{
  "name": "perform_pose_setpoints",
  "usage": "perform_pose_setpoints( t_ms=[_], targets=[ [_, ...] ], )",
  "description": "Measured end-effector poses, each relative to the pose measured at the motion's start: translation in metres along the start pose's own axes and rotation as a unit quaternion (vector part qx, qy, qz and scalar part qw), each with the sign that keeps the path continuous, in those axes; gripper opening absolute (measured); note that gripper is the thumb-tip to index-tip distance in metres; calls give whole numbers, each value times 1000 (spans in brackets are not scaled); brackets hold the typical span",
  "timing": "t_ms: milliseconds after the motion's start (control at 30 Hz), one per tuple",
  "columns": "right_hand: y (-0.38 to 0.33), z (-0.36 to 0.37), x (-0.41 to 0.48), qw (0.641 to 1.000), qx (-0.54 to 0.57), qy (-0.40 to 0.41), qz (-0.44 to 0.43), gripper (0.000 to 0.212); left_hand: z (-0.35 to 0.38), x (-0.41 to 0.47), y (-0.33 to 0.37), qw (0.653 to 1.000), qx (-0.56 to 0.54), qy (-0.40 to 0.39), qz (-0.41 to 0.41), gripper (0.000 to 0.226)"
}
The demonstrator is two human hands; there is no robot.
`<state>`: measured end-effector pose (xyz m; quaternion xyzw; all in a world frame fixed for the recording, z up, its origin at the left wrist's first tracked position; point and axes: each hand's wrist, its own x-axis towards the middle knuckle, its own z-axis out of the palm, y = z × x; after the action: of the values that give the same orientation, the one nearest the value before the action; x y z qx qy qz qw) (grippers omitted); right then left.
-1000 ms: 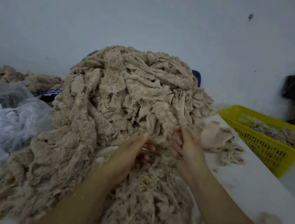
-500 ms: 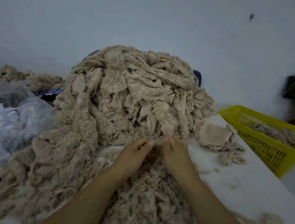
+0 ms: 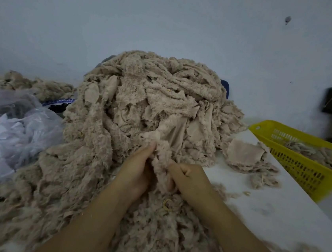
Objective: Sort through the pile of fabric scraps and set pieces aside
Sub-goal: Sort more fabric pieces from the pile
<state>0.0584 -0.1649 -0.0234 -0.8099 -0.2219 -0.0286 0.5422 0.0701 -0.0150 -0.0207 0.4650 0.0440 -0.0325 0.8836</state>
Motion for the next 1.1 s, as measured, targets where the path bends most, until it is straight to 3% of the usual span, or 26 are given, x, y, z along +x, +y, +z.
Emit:
perform_pose_setpoints(
  t_ms=[167,233,300,400,467,533,667,767,833,900,933,1033,1100],
  targets=[
    [6,3,3,999,-31,11,-2,58,-2,-5,8,994,-103,-29,-24,27],
    [9,4,6,999,-12,42,10,55,1,-9,8,998,-35,-53,6,25],
    [15,2,10,995,44,65,55,46,5,-13,2,988,141,-44,46,24],
    [21,1,17,968,201,57,141,28,12,-15,-14,889,441,-86,88,30],
    [23,-1,21,942,274,84,177,21,15,-16,-20,822,540,-149,106,33],
    [25,-4,25,920,313,121,202,23,13,-15,-21,804,560,-163,117,35],
    [33,-20,29,860,399,216,234,29,12,-21,-13,833,516,-158,123,45],
    [38,-28,29,830,455,245,209,28,12,-21,-4,920,370,-43,124,52],
    [38,-29,28,810,476,271,208,27,7,-19,9,981,166,-17,101,53],
    [38,-28,29,828,442,270,214,25,2,-16,19,994,-58,-28,86,56],
    [39,-26,29,855,391,259,218,29,-1,-15,21,990,-115,-26,80,59],
    [36,-18,23,956,99,214,175,51,-3,-9,20,984,-169,-31,52,58],
    [22,-10,16,969,-12,239,59,50,-2,-8,18,984,-167,-43,42,51]
  ],
)
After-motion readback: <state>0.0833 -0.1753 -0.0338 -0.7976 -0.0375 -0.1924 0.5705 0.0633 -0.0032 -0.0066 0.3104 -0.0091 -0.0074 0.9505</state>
